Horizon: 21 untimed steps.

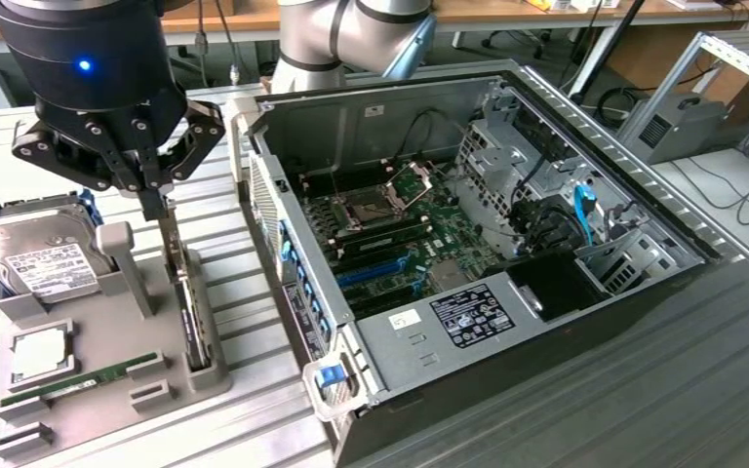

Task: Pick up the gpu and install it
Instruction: 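Pick up the gpu and move the gpu toward the slot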

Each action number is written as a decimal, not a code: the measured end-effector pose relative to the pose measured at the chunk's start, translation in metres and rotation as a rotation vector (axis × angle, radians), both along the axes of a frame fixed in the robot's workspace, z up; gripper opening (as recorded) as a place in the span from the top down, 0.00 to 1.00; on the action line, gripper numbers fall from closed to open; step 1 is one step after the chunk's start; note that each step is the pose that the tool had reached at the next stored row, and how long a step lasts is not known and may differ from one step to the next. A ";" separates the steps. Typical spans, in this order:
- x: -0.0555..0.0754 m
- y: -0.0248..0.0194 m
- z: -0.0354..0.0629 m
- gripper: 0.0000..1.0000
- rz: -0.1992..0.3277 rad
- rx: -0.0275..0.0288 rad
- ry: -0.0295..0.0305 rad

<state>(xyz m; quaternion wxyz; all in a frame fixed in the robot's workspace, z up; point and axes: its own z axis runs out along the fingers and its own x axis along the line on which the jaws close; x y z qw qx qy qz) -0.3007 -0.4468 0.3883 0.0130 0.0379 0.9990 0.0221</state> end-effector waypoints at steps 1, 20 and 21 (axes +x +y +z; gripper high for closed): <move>0.000 0.0000 0.0000 0.89 0.000 0.0000 0.0000; 0.000 0.0000 0.0000 0.52 0.000 0.0000 0.0000; 0.000 0.0000 0.0000 0.52 0.000 0.0000 0.0000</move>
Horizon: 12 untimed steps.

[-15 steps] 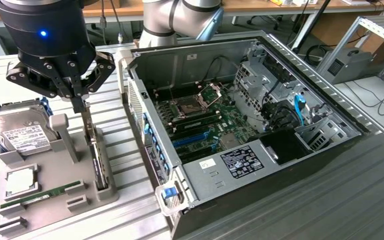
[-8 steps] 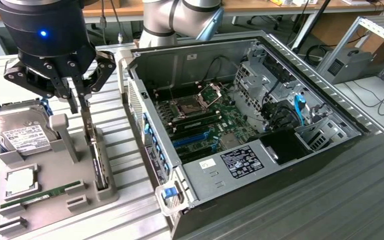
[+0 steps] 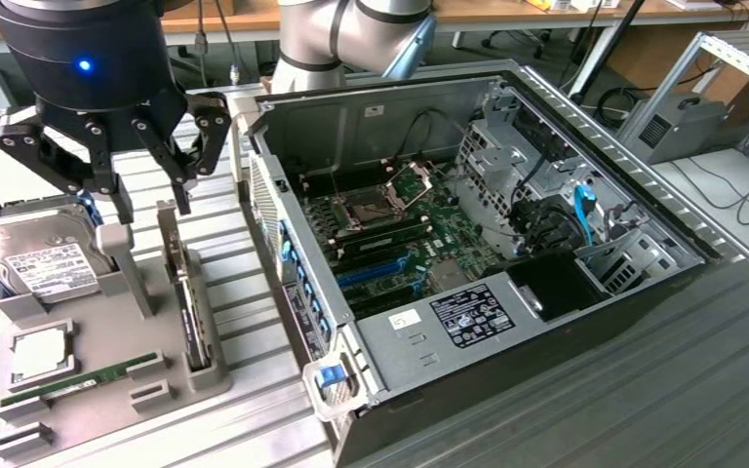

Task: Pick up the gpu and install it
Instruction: 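Pick up the gpu and move the gpu toward the slot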

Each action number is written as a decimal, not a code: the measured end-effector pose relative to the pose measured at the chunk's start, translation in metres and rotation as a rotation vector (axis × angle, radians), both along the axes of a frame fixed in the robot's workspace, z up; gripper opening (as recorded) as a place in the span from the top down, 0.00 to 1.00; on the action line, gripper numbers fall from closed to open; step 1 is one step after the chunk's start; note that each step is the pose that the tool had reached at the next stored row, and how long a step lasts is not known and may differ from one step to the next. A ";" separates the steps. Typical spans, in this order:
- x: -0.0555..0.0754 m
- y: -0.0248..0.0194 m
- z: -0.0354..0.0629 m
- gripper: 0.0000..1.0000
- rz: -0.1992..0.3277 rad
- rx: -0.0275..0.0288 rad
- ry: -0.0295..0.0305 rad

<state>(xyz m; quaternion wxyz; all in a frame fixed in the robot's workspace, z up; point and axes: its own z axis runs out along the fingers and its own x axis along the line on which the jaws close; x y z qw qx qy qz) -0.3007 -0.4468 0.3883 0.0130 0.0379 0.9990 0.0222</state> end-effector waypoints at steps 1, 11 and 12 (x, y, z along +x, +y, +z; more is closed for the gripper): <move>0.000 0.0000 -0.0001 0.52 0.000 -0.0001 0.0001; 0.000 0.0000 -0.0191 0.52 0.000 0.0001 0.0001; 0.000 0.0000 -0.0204 0.52 0.000 0.0000 0.0001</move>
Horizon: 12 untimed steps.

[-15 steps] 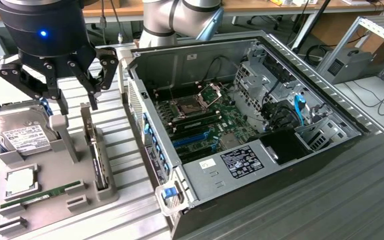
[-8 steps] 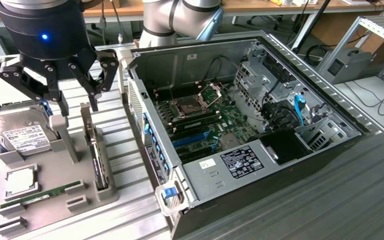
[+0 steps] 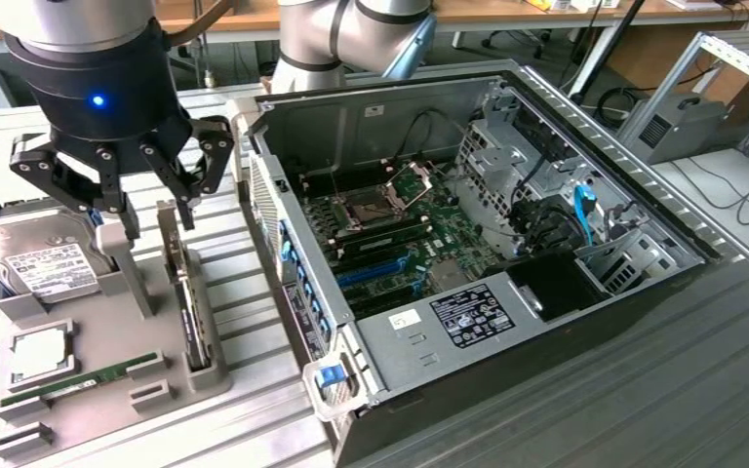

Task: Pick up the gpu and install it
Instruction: 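Pick up the gpu and move the gpu toward the slot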

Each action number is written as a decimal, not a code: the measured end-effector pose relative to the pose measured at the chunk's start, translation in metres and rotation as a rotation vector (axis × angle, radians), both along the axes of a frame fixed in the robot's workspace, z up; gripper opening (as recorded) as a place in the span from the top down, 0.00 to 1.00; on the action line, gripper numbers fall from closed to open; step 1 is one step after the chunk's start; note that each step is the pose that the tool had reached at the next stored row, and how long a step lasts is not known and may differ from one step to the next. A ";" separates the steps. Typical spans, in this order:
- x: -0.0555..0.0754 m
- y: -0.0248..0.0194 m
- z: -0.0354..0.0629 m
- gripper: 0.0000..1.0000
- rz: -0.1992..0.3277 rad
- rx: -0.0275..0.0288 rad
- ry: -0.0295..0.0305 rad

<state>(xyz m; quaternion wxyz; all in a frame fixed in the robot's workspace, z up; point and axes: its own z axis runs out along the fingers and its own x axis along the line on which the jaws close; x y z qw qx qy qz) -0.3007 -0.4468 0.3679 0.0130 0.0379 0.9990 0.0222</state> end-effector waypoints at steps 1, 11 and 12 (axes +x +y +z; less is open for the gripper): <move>0.000 0.0000 -0.0016 0.52 0.000 0.0000 0.0000; 0.000 0.0000 -0.0167 0.52 0.000 0.0001 0.0000; 0.000 0.0000 -0.0206 0.52 0.000 0.0000 0.0000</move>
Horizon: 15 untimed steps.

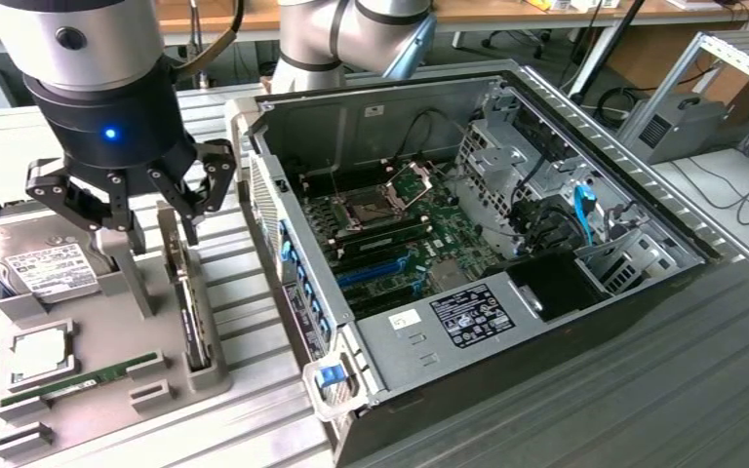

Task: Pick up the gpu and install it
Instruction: 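Pick up the gpu and move the gpu toward the slot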

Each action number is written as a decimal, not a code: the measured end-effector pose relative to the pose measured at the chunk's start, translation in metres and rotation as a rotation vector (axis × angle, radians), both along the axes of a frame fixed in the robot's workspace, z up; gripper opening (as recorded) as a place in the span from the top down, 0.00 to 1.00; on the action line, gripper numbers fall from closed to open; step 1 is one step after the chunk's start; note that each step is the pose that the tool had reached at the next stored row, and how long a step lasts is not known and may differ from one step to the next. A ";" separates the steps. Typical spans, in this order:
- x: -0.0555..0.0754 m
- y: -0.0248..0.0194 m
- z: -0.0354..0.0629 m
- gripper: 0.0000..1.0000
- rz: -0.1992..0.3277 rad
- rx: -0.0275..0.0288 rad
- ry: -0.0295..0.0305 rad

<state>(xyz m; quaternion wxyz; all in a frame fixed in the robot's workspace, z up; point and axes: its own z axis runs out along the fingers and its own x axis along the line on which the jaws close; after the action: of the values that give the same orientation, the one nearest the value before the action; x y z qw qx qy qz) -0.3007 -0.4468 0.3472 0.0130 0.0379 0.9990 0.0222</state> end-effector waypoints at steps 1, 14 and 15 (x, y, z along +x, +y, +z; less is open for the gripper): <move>0.000 0.0000 -0.0015 0.52 0.000 0.0000 0.0000; 0.000 0.0000 -0.0193 0.52 0.000 0.0000 0.0000; 0.000 0.0000 -0.0205 0.52 0.000 0.0001 -0.0001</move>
<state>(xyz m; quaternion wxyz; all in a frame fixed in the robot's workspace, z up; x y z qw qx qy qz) -0.3007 -0.4468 0.3267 0.0131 0.0379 0.9990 0.0222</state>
